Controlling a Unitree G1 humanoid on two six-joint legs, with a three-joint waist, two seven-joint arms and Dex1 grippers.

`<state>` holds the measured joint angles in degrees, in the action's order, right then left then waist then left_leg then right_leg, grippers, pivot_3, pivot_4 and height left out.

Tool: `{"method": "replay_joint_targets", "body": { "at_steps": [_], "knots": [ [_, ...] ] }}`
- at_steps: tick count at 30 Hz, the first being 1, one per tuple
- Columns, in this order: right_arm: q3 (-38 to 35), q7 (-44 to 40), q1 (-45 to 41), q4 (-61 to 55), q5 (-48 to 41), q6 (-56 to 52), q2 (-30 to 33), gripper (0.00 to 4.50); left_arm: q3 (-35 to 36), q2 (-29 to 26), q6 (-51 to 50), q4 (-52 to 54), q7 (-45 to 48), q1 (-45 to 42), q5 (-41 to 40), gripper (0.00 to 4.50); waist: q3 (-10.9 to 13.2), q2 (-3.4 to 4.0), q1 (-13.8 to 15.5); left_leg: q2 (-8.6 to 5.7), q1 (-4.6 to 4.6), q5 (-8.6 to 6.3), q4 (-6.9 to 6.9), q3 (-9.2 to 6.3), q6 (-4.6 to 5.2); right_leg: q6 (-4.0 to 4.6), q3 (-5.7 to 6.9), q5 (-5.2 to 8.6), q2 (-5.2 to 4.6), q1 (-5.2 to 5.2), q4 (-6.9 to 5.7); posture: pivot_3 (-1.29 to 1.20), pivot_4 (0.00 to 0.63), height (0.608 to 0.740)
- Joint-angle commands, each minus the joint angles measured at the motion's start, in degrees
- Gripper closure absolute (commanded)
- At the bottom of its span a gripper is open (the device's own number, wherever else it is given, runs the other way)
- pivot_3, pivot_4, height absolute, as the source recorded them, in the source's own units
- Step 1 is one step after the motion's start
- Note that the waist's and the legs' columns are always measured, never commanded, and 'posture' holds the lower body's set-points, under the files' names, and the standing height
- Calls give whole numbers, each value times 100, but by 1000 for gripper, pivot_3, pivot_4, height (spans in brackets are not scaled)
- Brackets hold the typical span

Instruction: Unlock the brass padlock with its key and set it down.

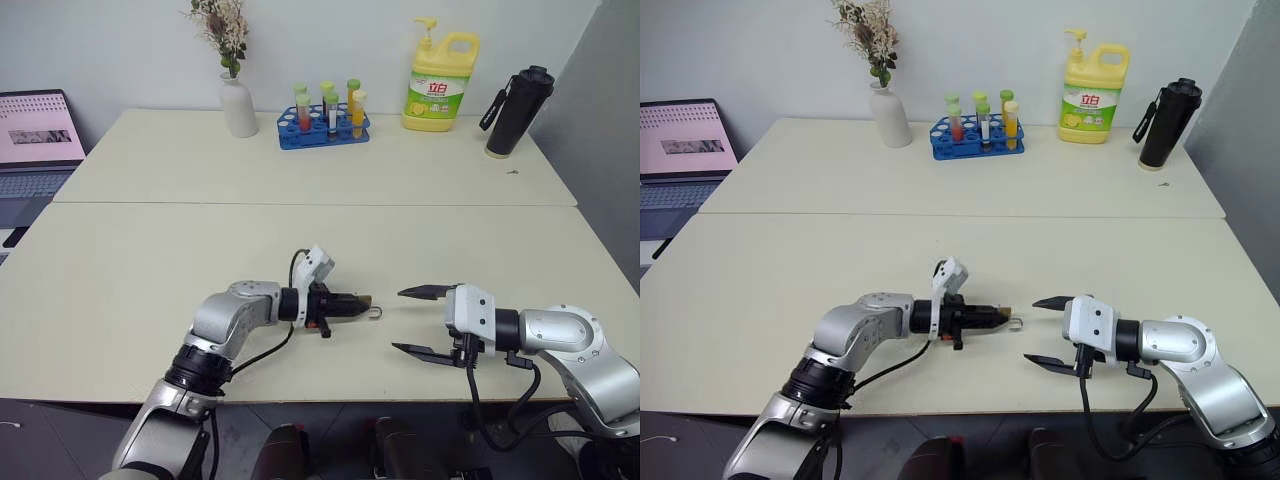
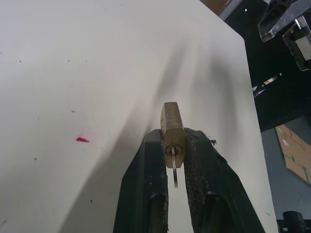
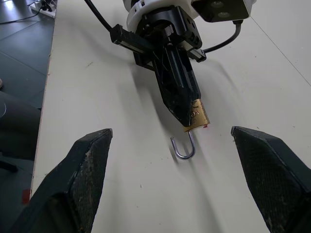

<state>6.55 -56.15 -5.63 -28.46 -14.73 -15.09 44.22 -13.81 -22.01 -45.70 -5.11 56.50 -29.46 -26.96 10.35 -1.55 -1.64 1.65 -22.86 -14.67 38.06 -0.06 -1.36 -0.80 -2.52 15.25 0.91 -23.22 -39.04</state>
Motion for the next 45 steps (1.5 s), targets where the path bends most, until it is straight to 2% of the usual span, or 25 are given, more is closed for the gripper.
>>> {"method": "replay_joint_targets", "body": {
  "at_steps": [1, 9, 16, 18, 19, 21, 23, 30, 36, 45],
  "knots": [
    [-79, 29, -1, -92, 10, 86, 30, 394, -82, 24, 167, -25, 74, -145, 124, 3387, 0, 0, 0, 0, 0, 0, 0, -1, 0, 0, 0, 0, 0, 0, 0, 0, 150, 740],
    [-205, 21, 18, -84, 16, 57, 132, 394, 74, -90, 587, -128, 133, -387, 344, 912, 0, 0, 1, -1, -1, 0, 0, -1, 0, 0, 0, 0, 0, 0, 0, 0, 150, 740],
    [-366, -8, 113, -91, -51, 44, 289, 394, 444, -328, 1269, -9, 93, -706, 446, 912, 0, 0, -1, 0, -1, 0, -1, 0, 0, 0, 0, 0, 0, 0, 1, 0, 150, 740],
    [-461, 27, 138, -79, -72, 13, 318, 394, 738, -654, 1587, 472, 135, -670, 473, 912, 2, -3, -7, 0, -1, 0, -1, 0, 0, 0, 0, 0, 0, 0, 1, 0, 150, 740],
    [-530, 28, 139, -62, -107, -11, 327, 394, 873, -947, 1808, 859, 282, -479, 489, 912, 2, -3, -14, 2, -2, 0, -1, 1, 0, 0, -2, 0, 0, -1, 2, 0, 150, 740],
    [-638, 5, 119, -15, -190, -52, 323, 394, 1124, -1346, 1625, 1479, 331, -108, 301, 912, 2, -3, -50, 8, -1, 0, -6, 7, 0, 0, -5, 0, -2, -6, 4, 0, 150, 740],
    [-676, -10, 115, -2, -220, -67, 318, 394, 1211, -1478, 1479, 1711, 276, 34, 177, 912, 1, 0, -27, 14, 6, 0, -10, 8, -1, 1, -8, 0, -9, -4, 2, 0, 150, 740],
    [-672, -587, 36, 144, -494, -142, 656, 394, 1697, -2716, 2058, 2889, 588, 1648, 476, 912, 3, -3, 3, 6, 2, -1, -8, 6, 0, 1, -6, 1, -14, -2, 7, 0, 150, 740],
    [-628, -792, -17, 323, -487, 9, 743, 394, 1991, -2927, 1913, 3235, 607, 2209, 170, 912, 3, -3, 22, 9, 3, 0, -7, 3, 0, 2, 0, 2, -20, -1, 7, 0, 150, 740],
    [-472, -870, -149, 430, -401, 109, 684, 394, 1836, -2921, 1643, 3470, 705, 2215, -186, 912, 3, -3, 11, 11, 5, -1, -7, 7, 0, 2, 0, 2, -14, -2, 6, 0, 150, 740]
  ]
}}
